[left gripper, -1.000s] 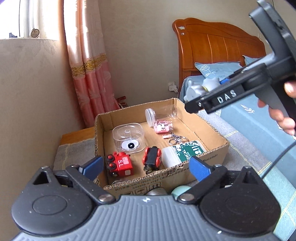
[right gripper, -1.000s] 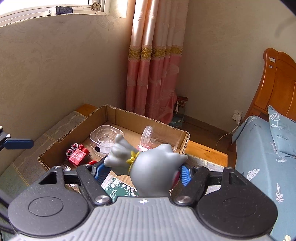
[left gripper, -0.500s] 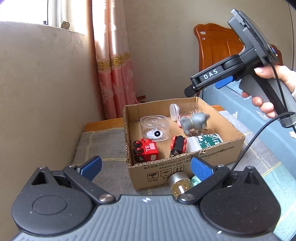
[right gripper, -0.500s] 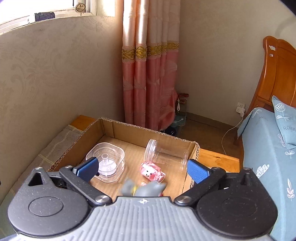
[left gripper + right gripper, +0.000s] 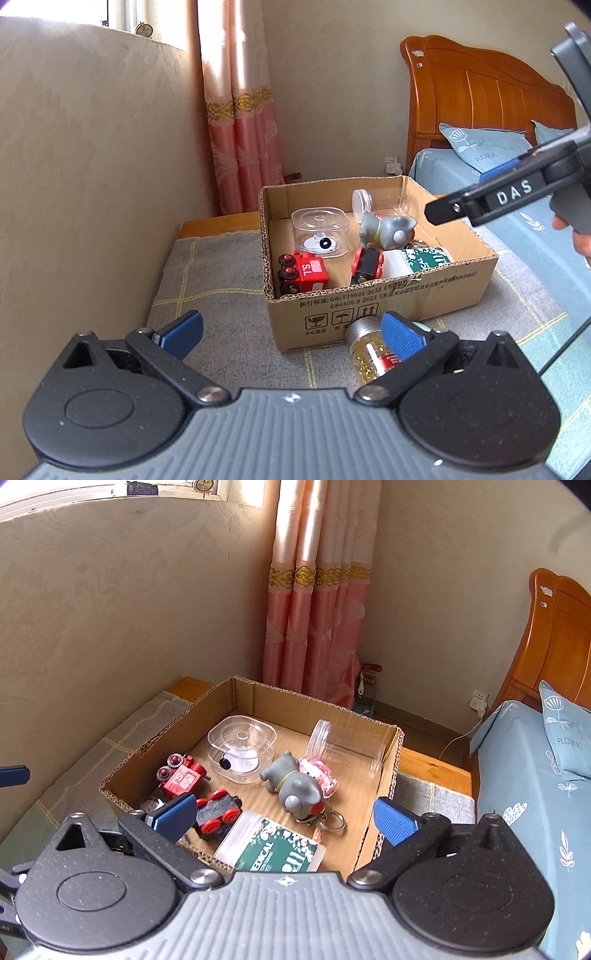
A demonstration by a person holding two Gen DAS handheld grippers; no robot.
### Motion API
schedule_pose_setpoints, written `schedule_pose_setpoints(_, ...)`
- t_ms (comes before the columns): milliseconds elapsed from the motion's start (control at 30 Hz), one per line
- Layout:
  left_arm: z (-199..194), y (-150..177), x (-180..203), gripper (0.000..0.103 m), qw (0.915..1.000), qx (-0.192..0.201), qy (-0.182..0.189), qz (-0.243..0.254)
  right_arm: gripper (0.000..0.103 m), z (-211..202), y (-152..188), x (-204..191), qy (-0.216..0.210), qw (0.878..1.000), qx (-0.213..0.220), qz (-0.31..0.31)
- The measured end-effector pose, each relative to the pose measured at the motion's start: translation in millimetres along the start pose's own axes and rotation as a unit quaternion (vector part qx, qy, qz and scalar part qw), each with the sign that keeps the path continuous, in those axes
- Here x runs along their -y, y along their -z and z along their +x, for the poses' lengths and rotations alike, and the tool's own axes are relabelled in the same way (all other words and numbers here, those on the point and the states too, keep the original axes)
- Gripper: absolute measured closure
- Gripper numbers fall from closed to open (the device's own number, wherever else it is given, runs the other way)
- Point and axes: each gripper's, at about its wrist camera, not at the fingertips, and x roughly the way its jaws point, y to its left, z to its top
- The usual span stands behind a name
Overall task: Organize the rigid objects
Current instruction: 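Lower the grey toy into the box and open the right tool, then move the left tool to the gold capsule bottle while the right approaches the mint green egg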
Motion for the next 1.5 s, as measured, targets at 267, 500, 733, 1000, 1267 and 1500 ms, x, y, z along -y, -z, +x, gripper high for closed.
schedule_pose_setpoints(267, 1, 8, -1, 0.001, 0.9999, -0.013, -0.008, -0.006, 0.000, 1, 54, -20, 0.017, 1.000, -0.017, 0.000)
schedule_pose_setpoints(500, 2, 12, -3, 0.001, 0.9997, -0.020, -0.007, -0.010, 0.000, 32, 93, -31, 0.001, 0.997, -0.070, 0.023)
schedule_pose_setpoints(733, 0, 14, -7, 0.001, 0.9996, -0.025, -0.008, -0.009, 0.000, 54, 101, -40, -0.006, 0.996, -0.076, 0.035)
schedule_pose_setpoints(1000, 5, 16, 0, 0.001, 0.9994, -0.034, 0.005, -0.003, 0.000, 65, 107, -44, 0.016, 0.997, -0.066, 0.043)
schedule_pose_setpoints(1267, 24, 22, 23, 0.001, 0.9971, -0.057, 0.045, 0.022, 0.000, 49, 123, -15, 0.035, 0.994, -0.072, 0.077)
schedule_pose_setpoints(1500, 45, 37, 39, 0.001, 0.9928, -0.089, 0.065, 0.045, 0.000, 42, 131, 0, 0.044, 0.993, -0.072, 0.086)
